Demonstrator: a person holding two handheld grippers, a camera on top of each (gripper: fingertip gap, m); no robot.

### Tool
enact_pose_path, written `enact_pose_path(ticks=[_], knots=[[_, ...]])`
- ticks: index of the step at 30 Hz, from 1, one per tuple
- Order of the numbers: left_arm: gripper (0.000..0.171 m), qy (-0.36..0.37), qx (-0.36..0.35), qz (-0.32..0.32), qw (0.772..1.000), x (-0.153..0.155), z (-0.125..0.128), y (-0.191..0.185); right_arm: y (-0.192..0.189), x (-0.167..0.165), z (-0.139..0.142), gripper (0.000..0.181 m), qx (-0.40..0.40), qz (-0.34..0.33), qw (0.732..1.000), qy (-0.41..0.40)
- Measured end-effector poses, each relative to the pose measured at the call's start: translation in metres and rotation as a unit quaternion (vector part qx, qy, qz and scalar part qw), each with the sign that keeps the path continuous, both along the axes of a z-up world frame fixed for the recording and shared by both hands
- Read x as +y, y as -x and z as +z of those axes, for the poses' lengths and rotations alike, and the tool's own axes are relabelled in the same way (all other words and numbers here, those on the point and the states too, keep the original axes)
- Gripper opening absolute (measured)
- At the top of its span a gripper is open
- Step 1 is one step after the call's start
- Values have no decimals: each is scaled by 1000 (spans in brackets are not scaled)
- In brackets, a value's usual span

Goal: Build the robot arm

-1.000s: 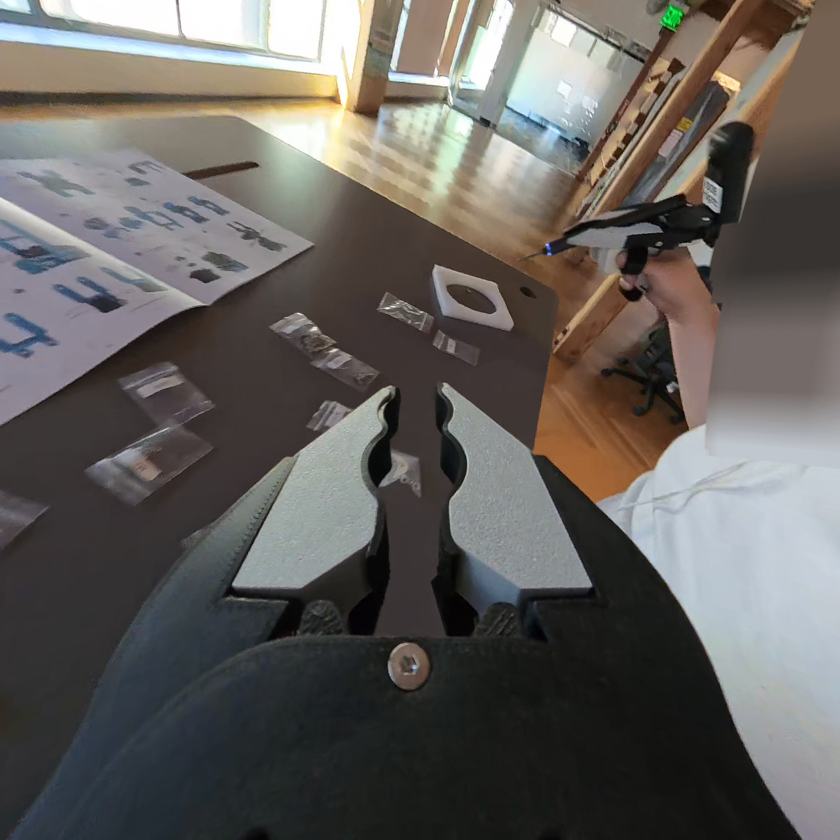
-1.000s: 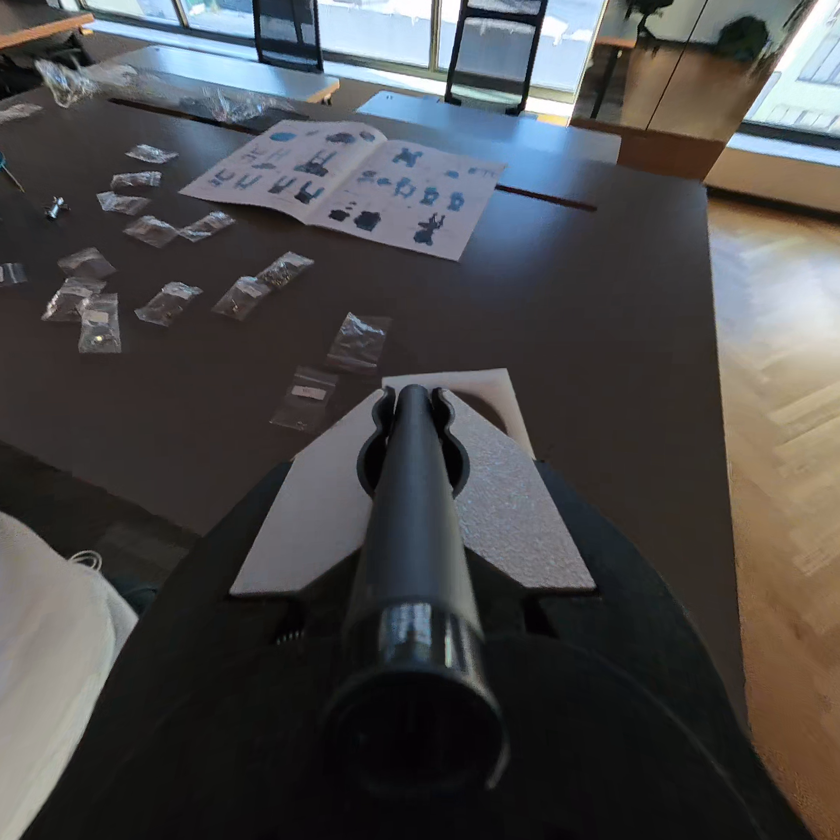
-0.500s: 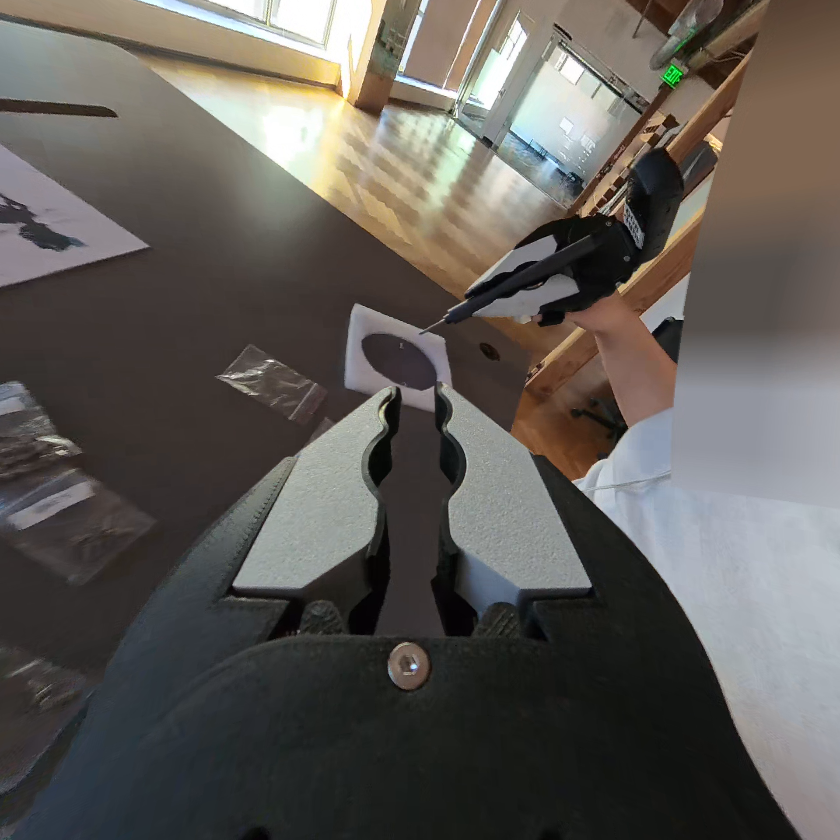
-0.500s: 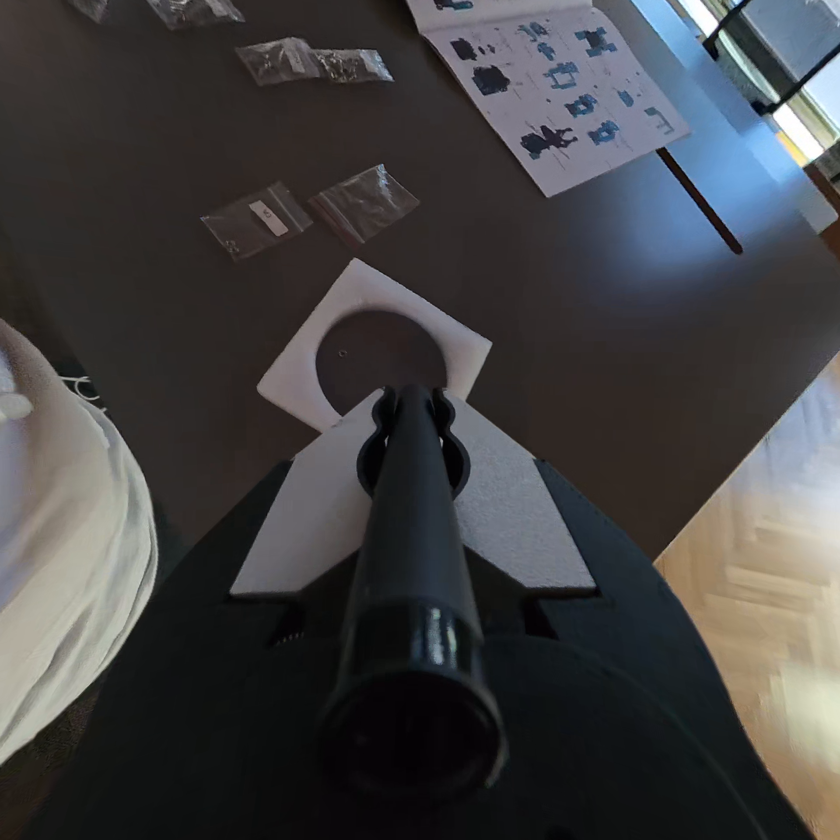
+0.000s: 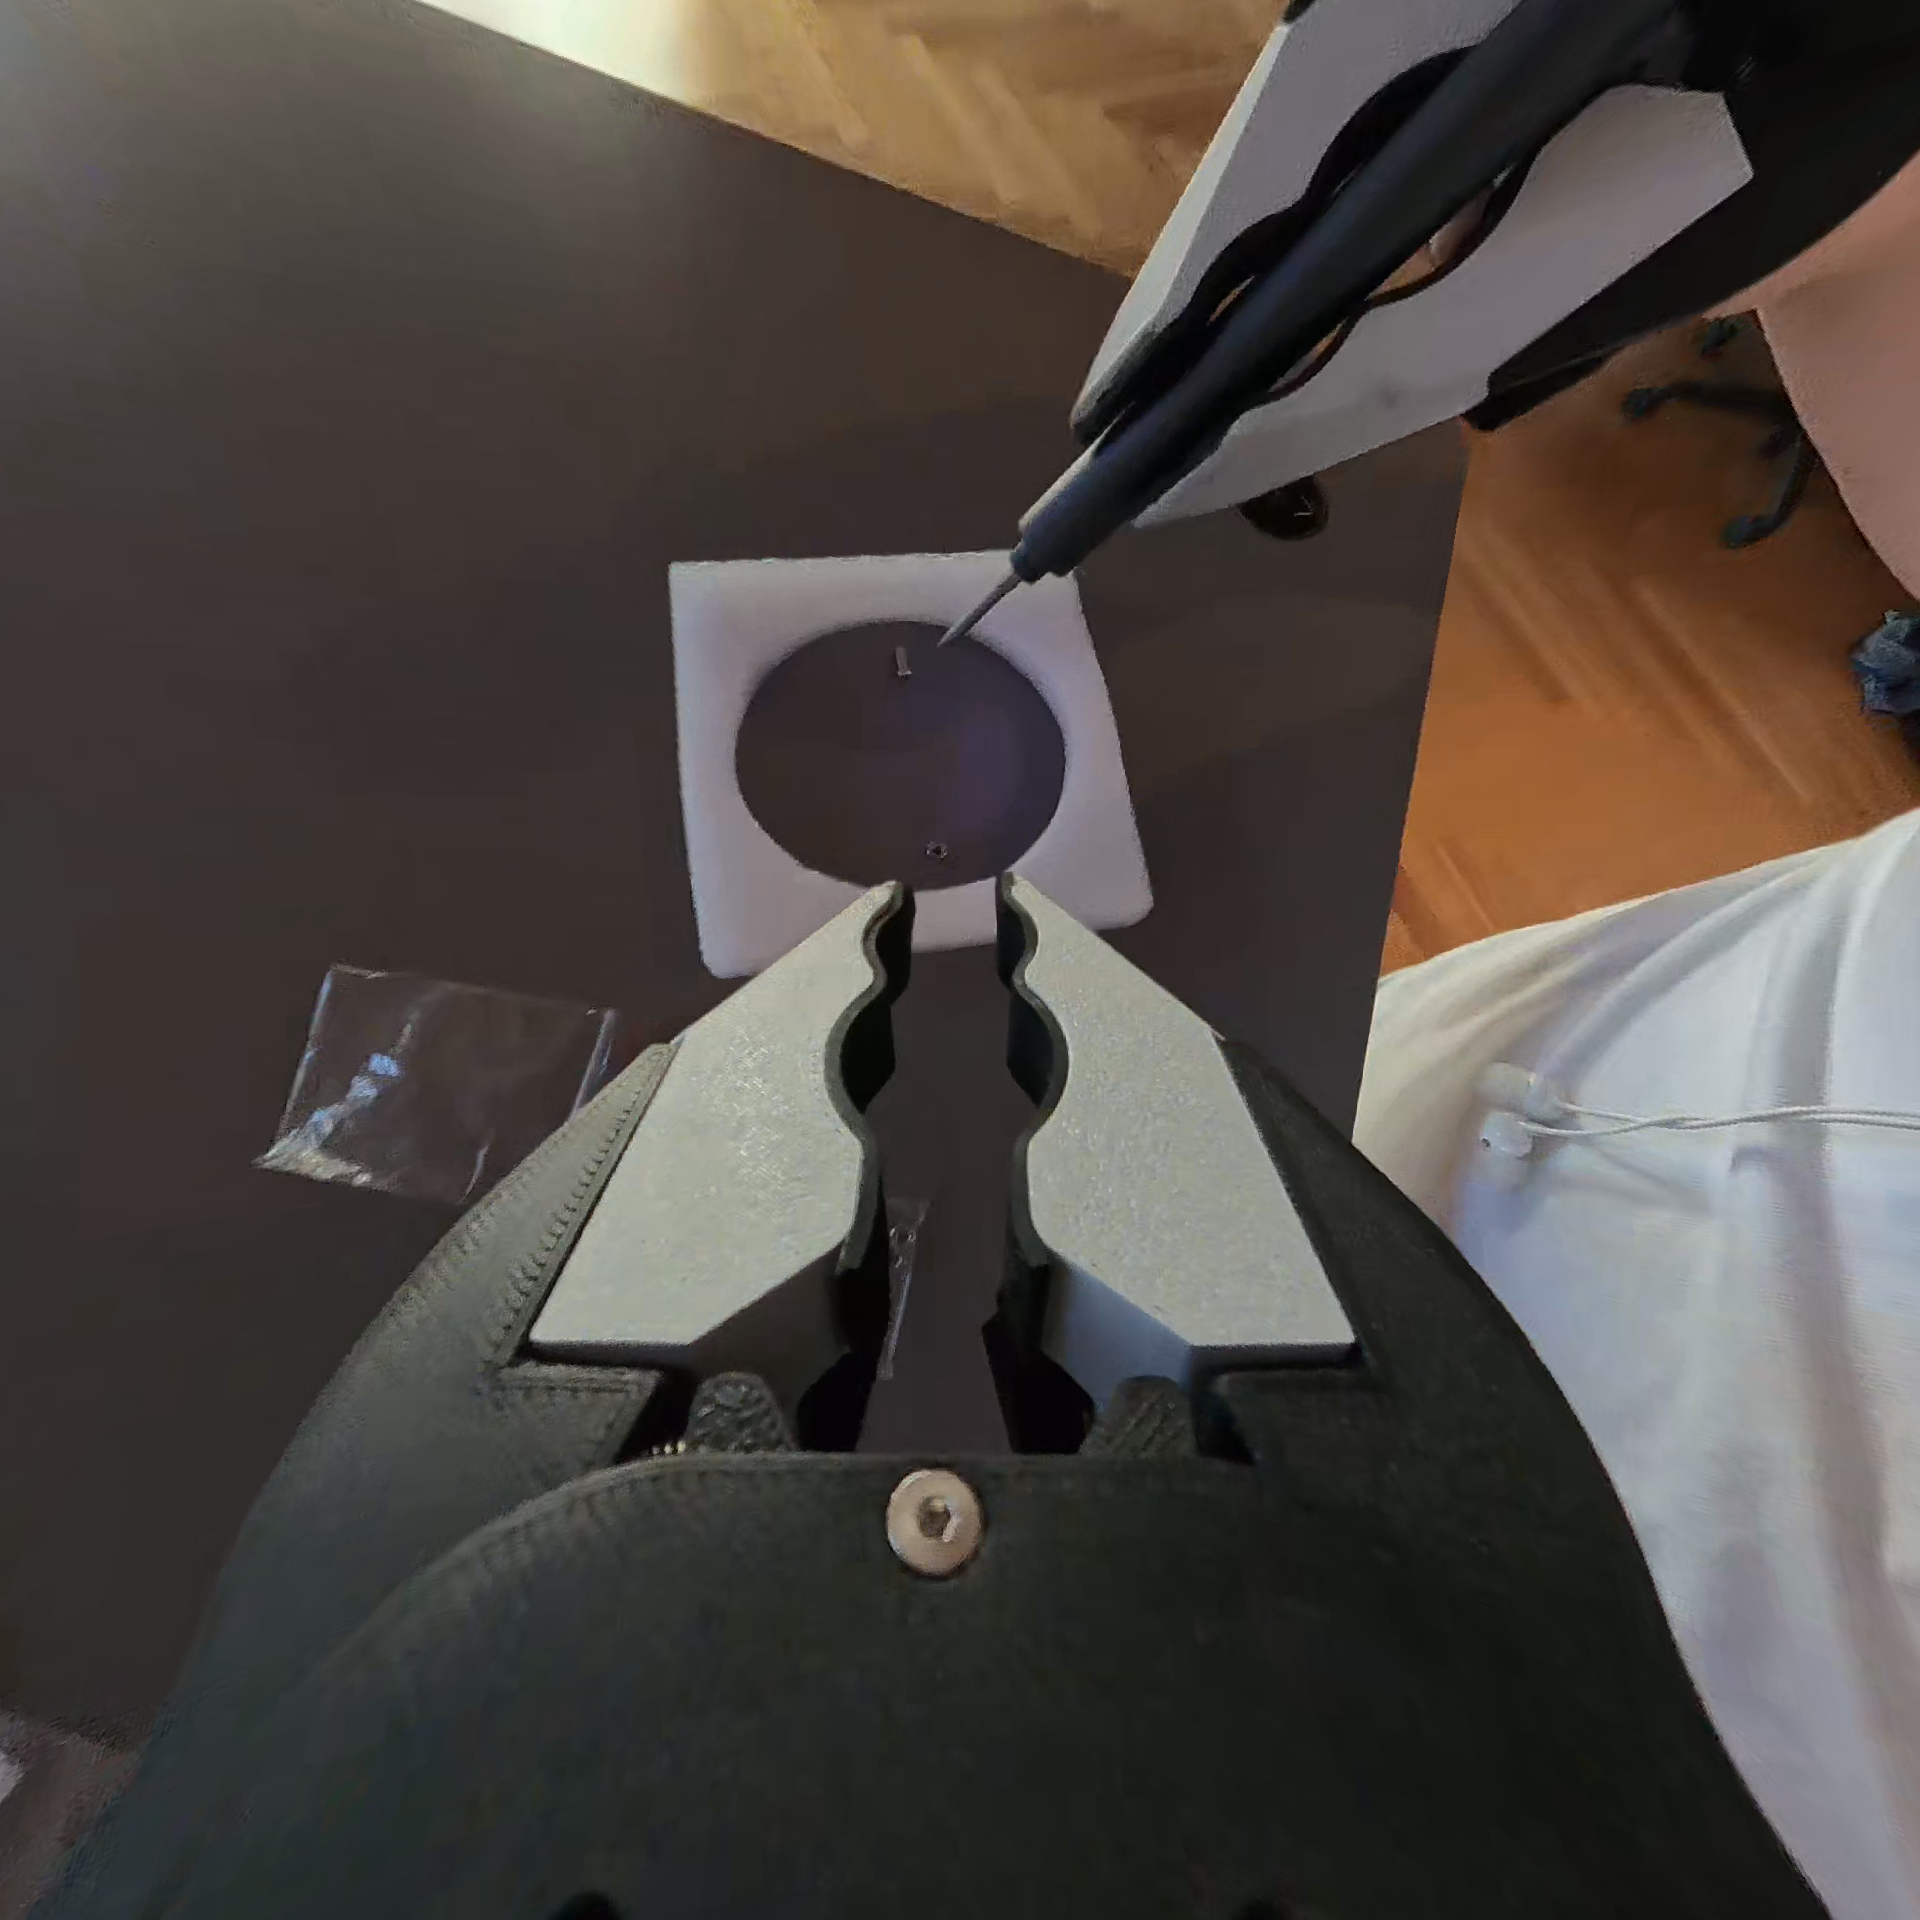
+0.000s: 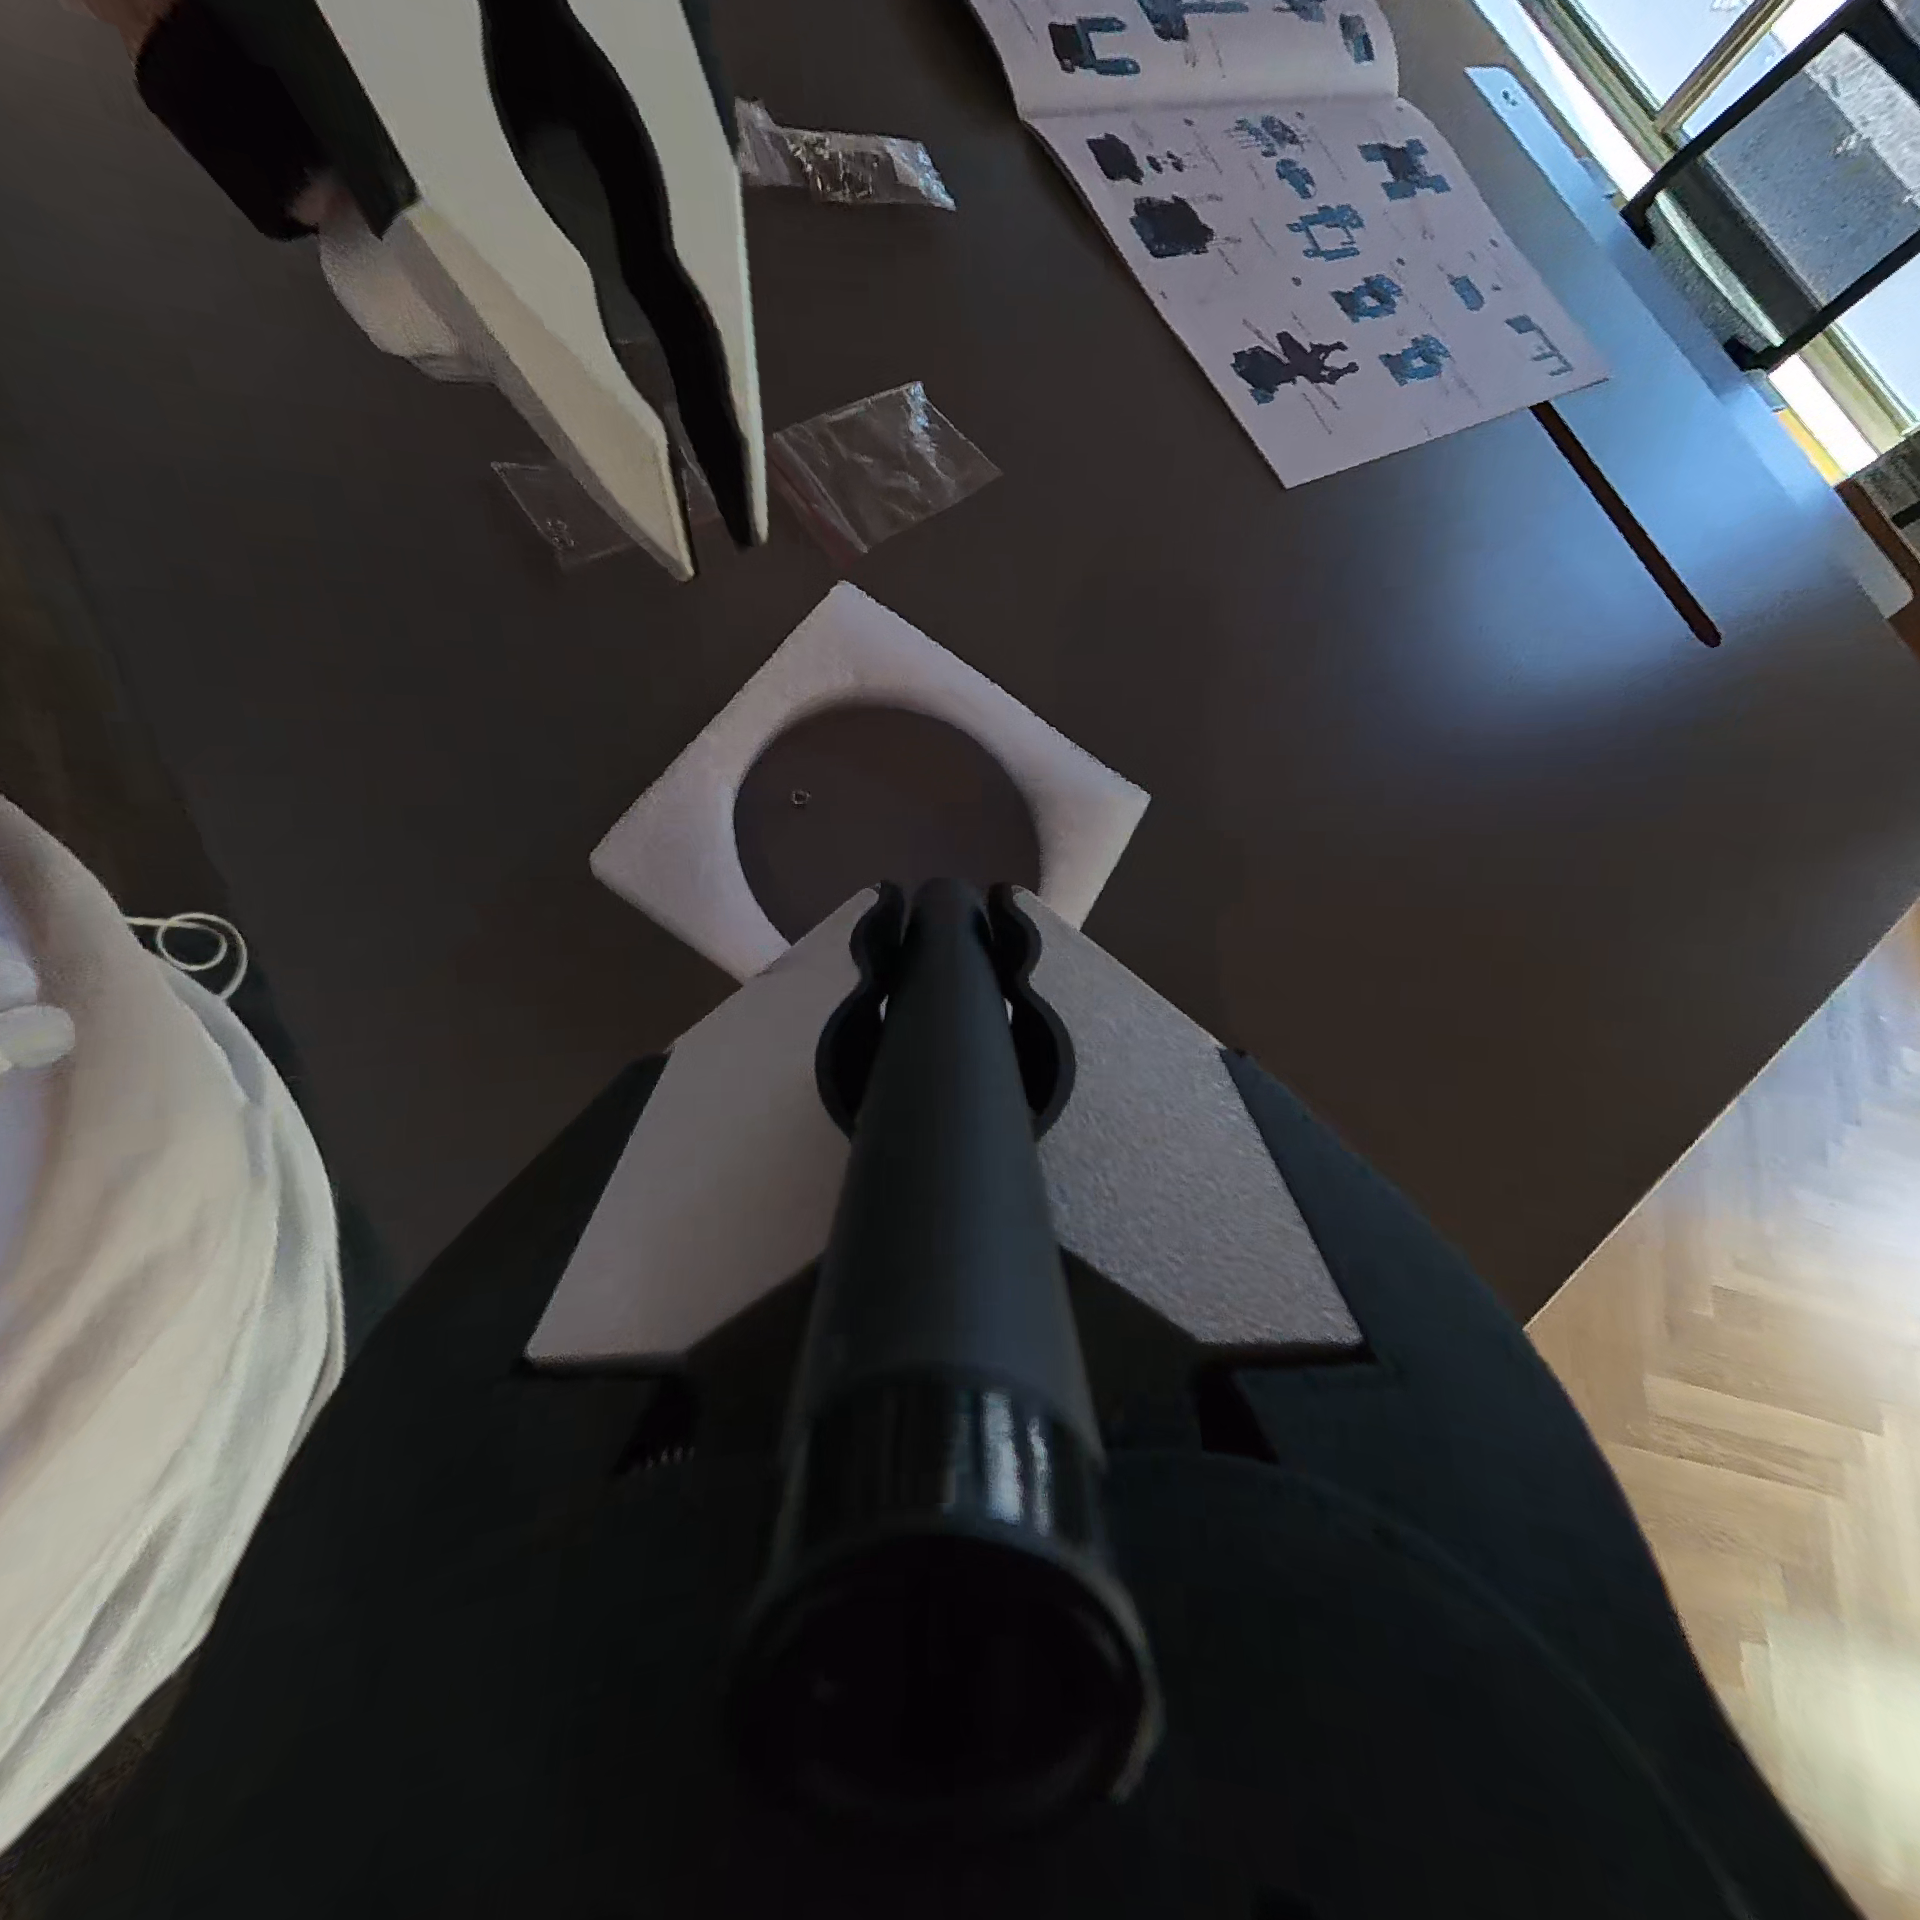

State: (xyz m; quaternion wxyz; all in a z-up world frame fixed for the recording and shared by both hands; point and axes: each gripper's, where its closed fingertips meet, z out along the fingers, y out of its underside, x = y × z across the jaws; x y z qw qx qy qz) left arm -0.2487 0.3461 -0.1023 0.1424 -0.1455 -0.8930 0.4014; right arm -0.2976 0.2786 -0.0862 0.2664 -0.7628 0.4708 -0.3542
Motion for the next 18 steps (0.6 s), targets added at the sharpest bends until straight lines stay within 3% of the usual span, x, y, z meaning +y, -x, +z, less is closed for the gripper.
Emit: enact_pose_path(ticks=[5, 18], knots=[[14, 0, 35, 8, 999, -4, -10, 7, -3, 6, -9, 17, 10, 6, 998, 57], [13, -4, 62, 17, 998, -6, -12, 0, -7, 2, -14, 17, 25, 8, 997, 76]])
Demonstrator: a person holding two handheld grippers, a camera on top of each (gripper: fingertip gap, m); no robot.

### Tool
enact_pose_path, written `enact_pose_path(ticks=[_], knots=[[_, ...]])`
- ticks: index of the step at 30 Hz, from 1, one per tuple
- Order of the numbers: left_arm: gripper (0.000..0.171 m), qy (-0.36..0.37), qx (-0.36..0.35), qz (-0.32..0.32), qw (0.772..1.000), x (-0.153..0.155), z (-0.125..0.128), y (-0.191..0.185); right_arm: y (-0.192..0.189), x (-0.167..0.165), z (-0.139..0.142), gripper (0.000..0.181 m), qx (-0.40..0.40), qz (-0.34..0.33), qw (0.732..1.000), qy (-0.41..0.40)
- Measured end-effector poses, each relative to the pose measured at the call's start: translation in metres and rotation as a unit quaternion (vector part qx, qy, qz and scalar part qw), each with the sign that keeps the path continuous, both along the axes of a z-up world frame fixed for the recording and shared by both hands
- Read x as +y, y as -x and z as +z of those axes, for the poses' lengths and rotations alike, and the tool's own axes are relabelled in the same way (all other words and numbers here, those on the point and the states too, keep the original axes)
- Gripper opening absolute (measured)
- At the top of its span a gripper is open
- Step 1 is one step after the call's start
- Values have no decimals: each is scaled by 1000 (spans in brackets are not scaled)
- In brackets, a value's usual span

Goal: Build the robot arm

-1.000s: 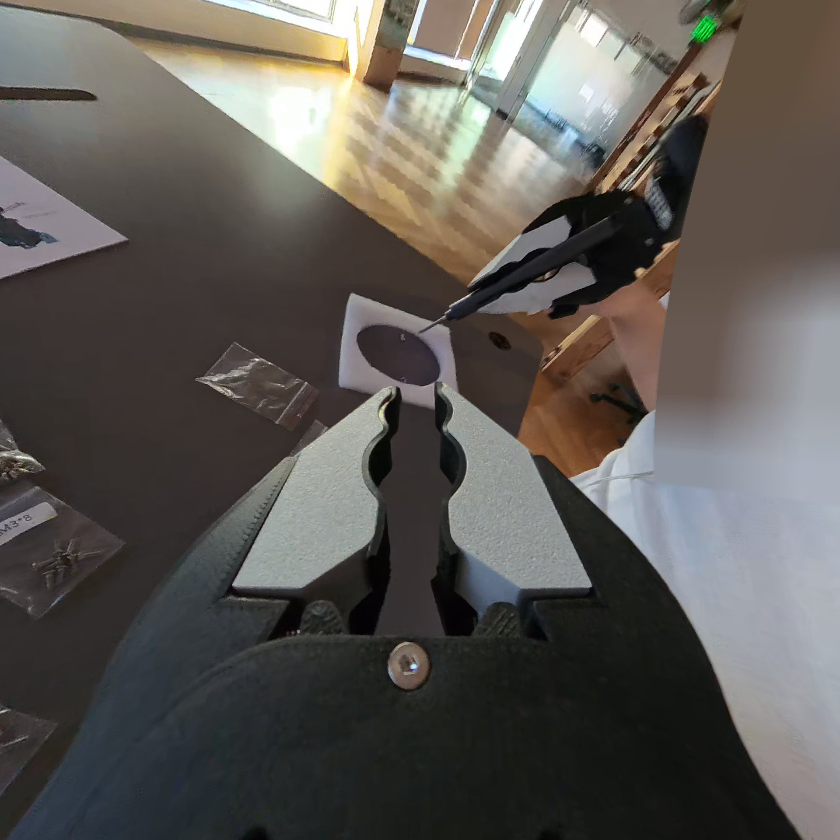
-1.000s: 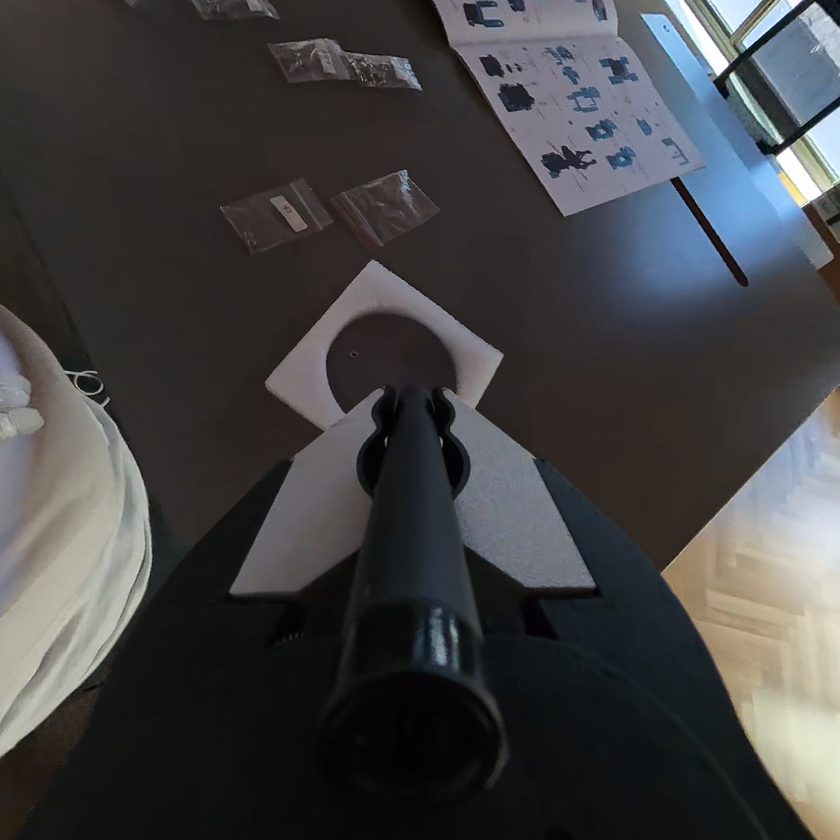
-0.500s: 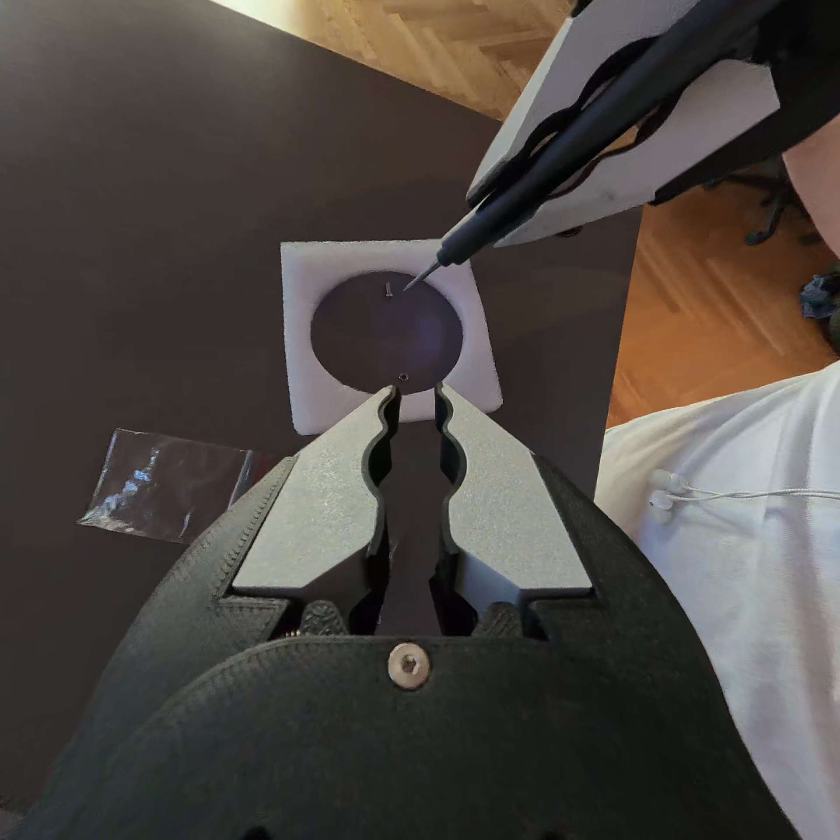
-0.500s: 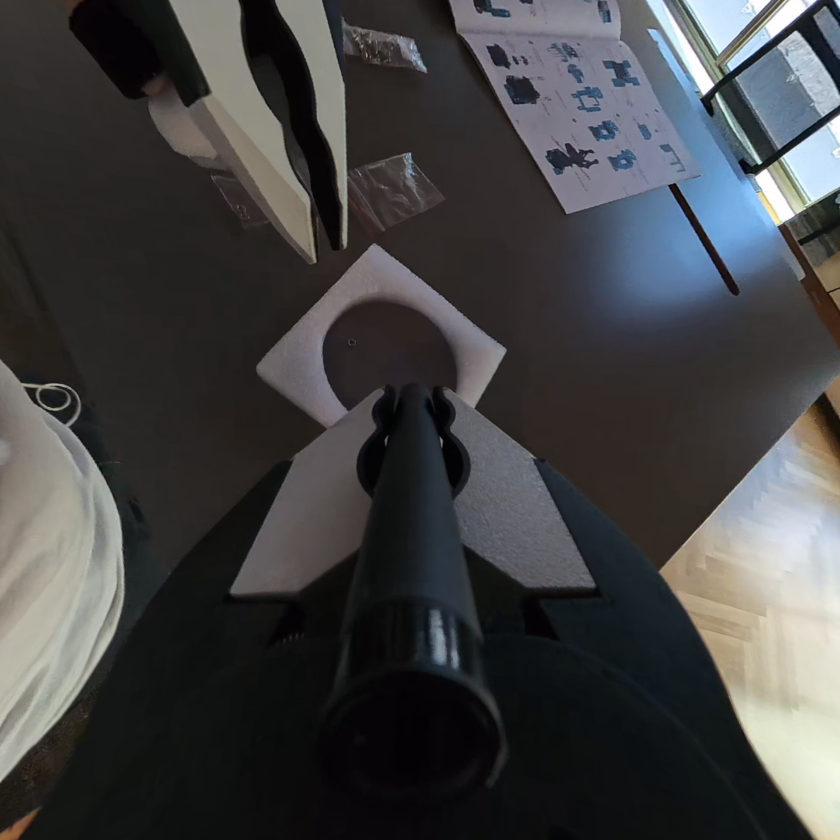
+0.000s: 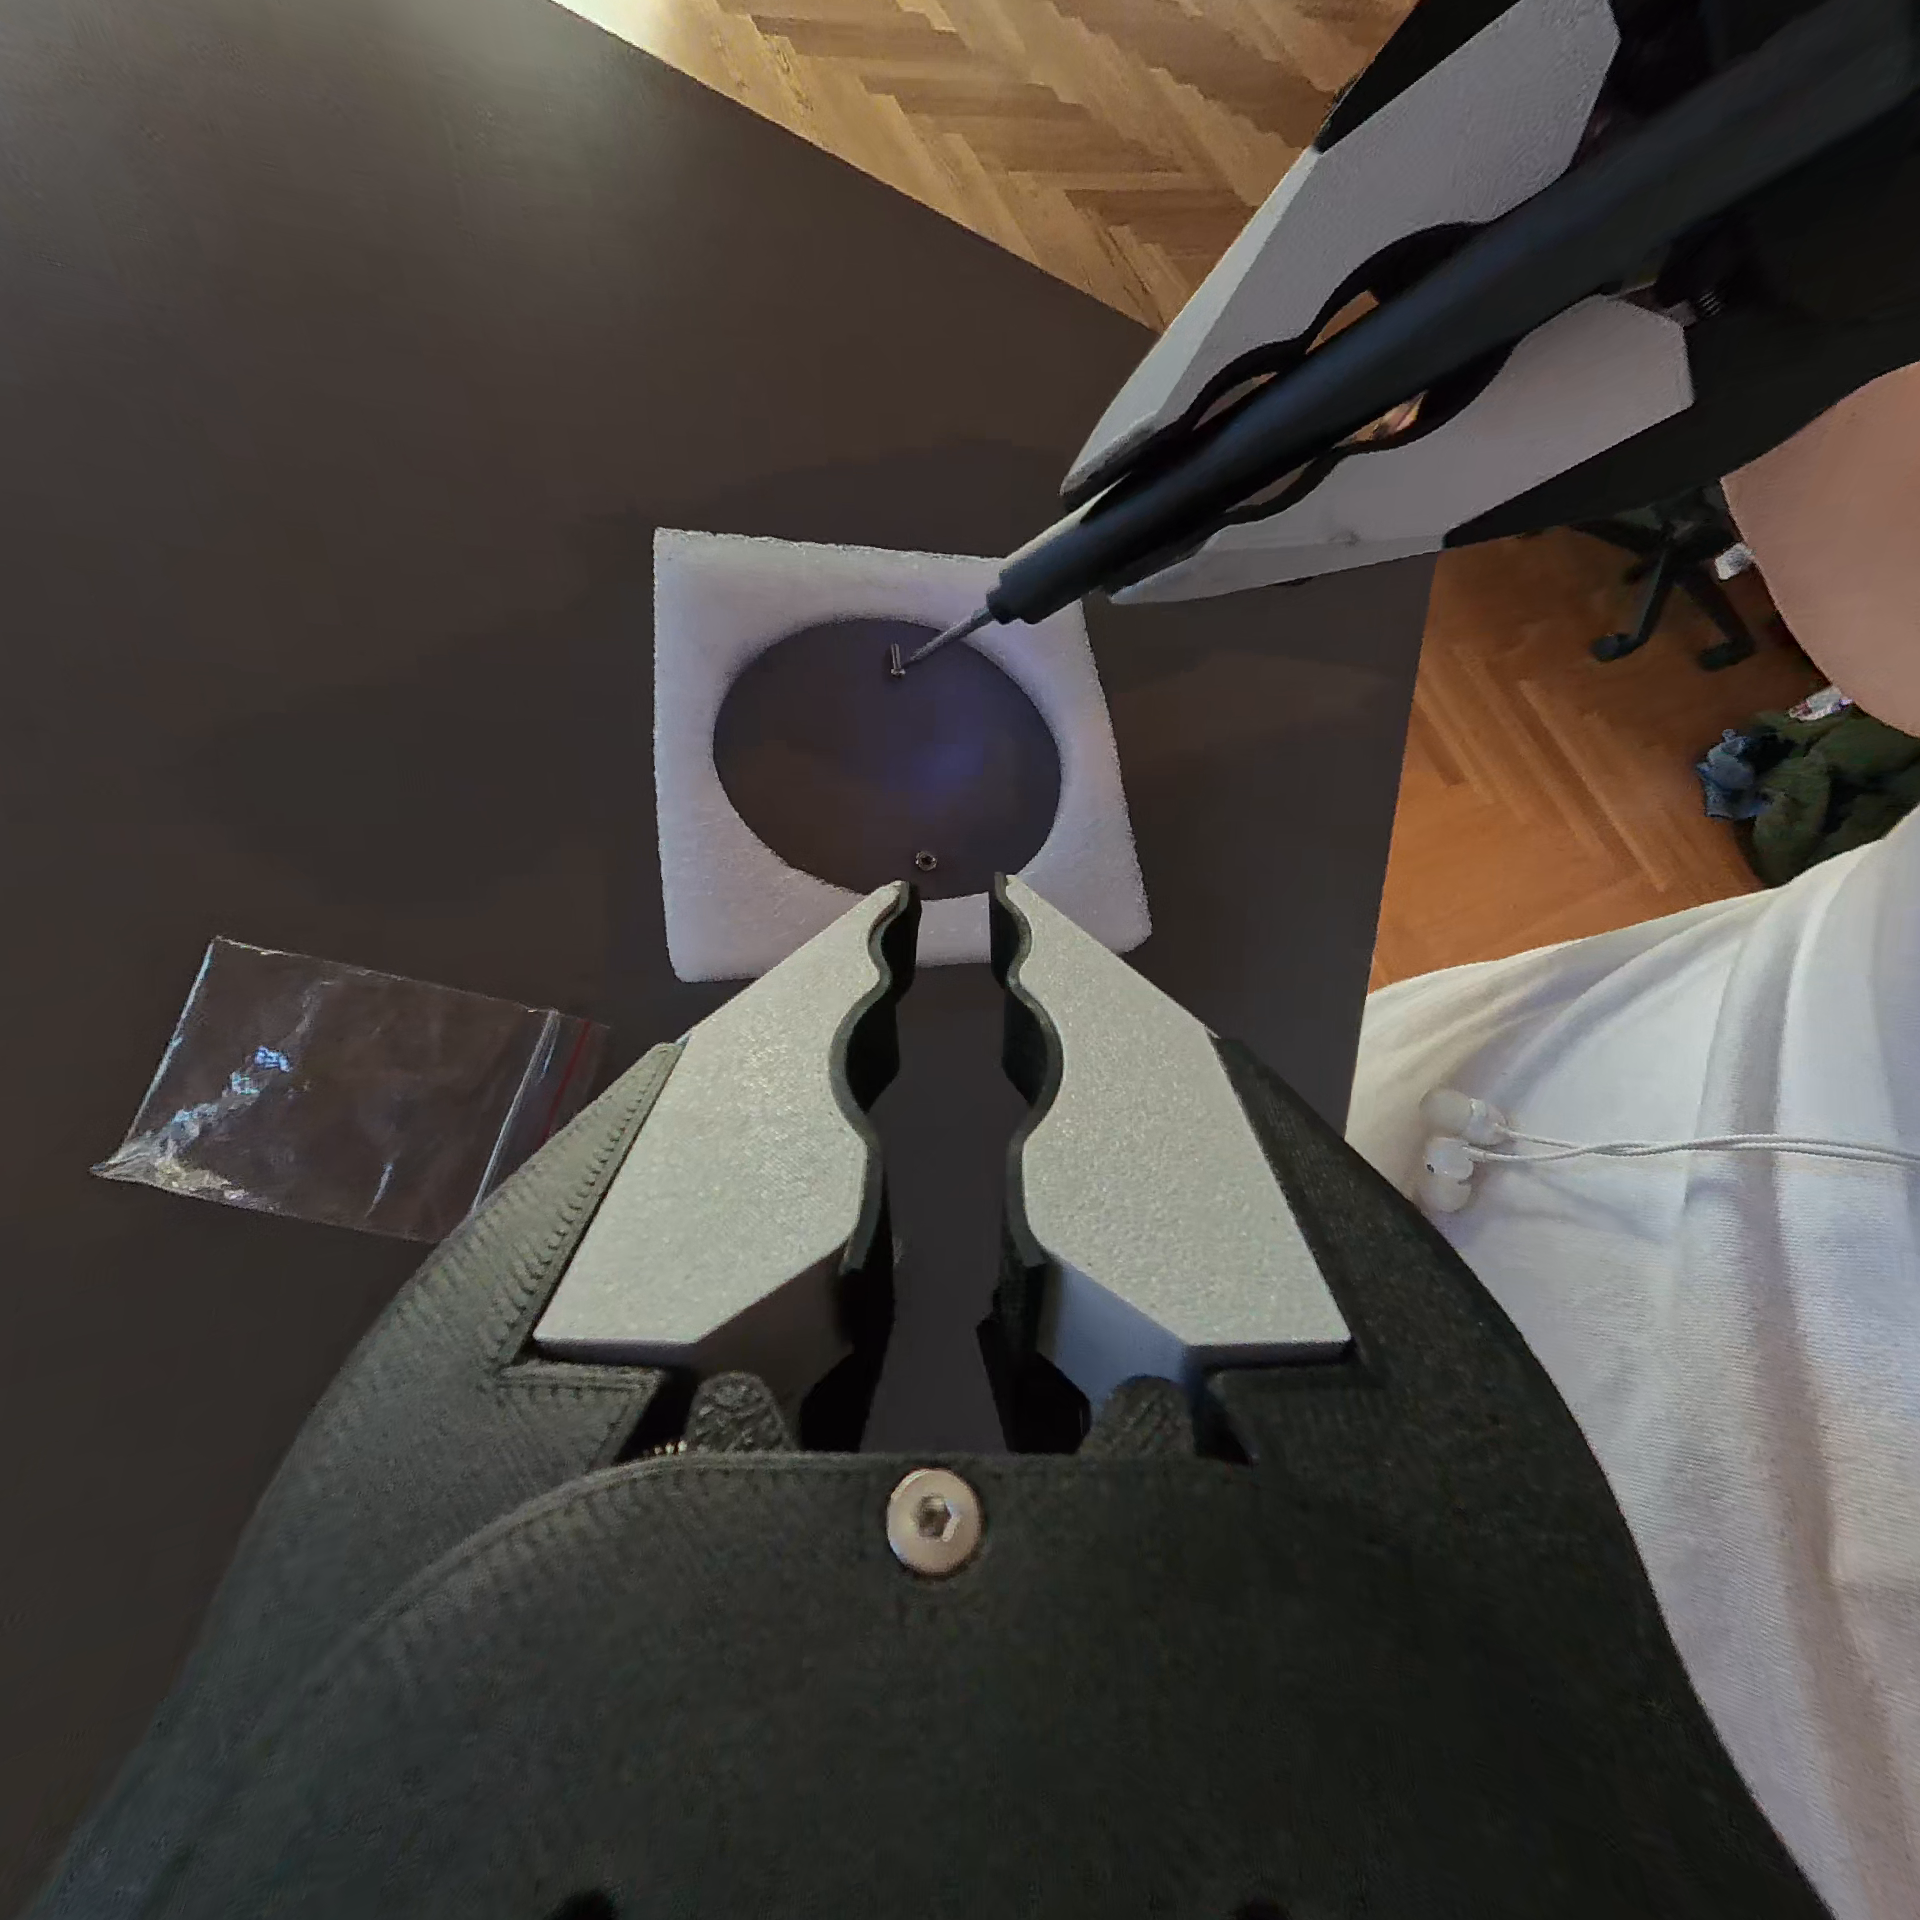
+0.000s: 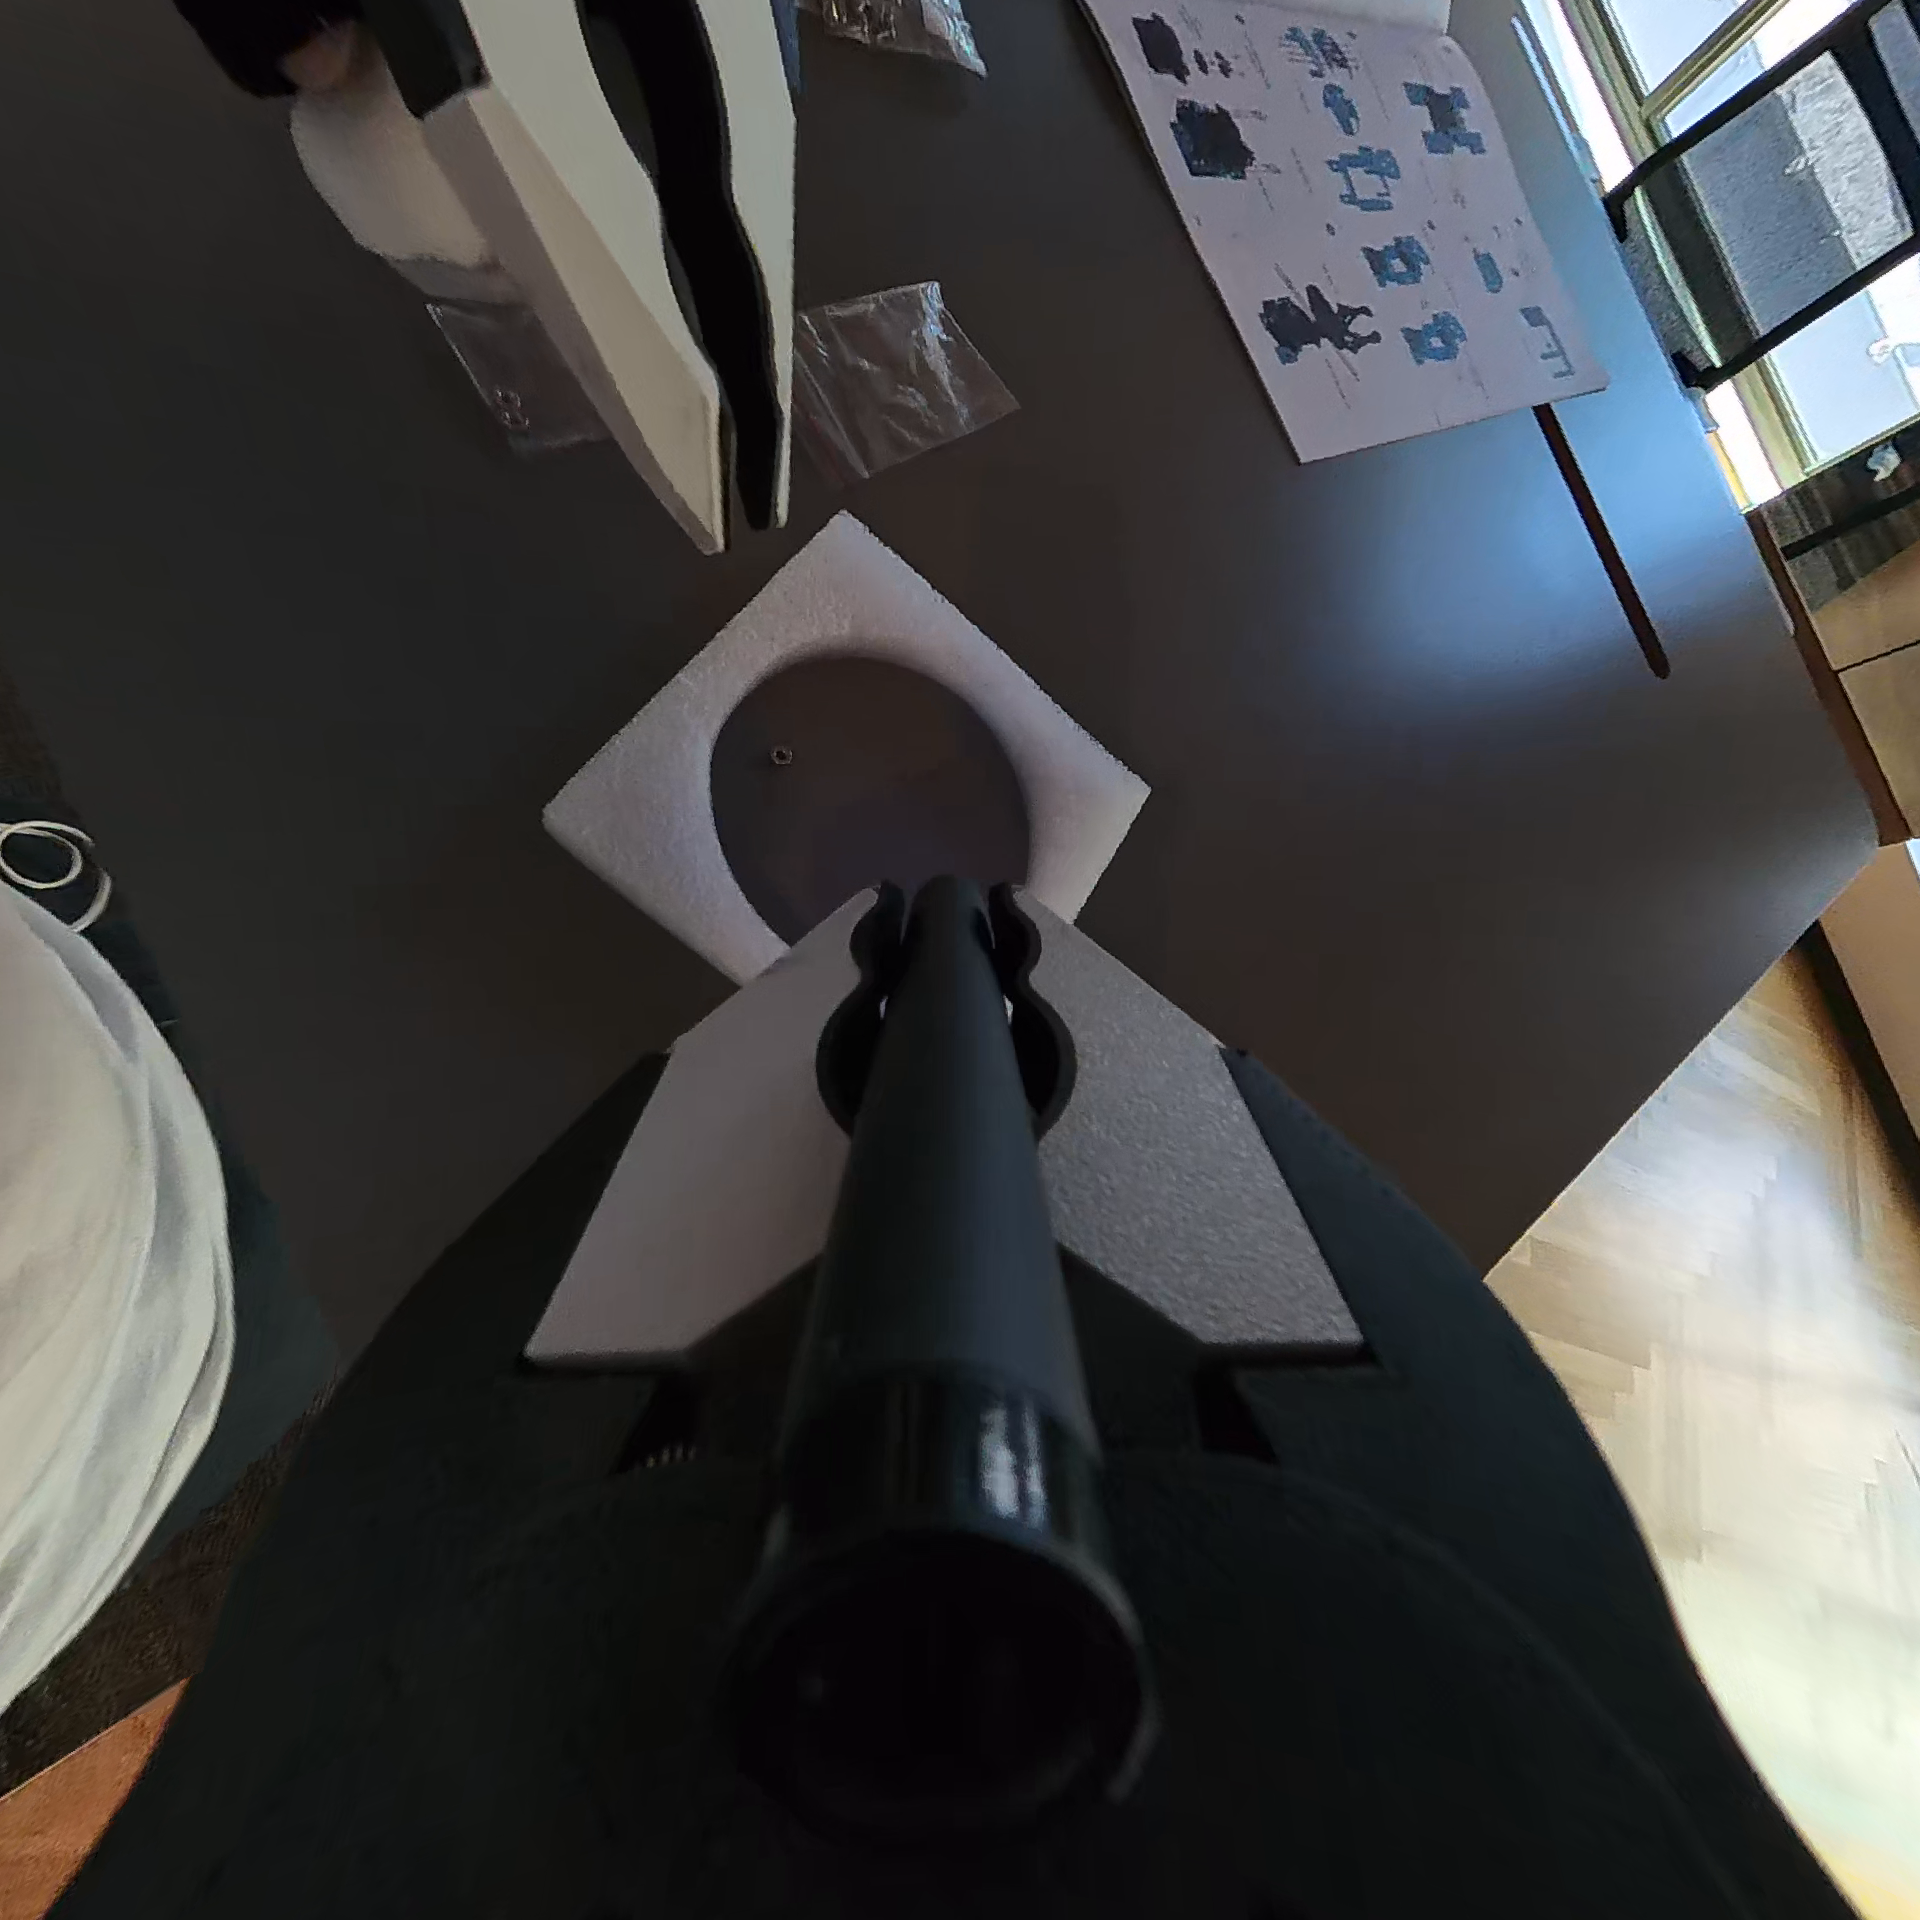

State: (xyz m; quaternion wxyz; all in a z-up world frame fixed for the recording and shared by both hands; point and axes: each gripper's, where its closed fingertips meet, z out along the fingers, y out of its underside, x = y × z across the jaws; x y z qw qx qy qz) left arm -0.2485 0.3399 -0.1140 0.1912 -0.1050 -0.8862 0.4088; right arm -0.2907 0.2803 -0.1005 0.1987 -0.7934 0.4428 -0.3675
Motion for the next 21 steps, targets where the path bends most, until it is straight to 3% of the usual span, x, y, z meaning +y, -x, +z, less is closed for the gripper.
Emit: enact_pose_path(ticks=[14, 21], knots=[[12, -7, 14, -9, 1000, -7, -4, 3, -2, -3, -4, 17, 12, 1, 1000, 9], [17, 13, 29, -11, 999, -13, -2, 0, 0, -4, 17, 17, 8, 0, 1000, -14]])
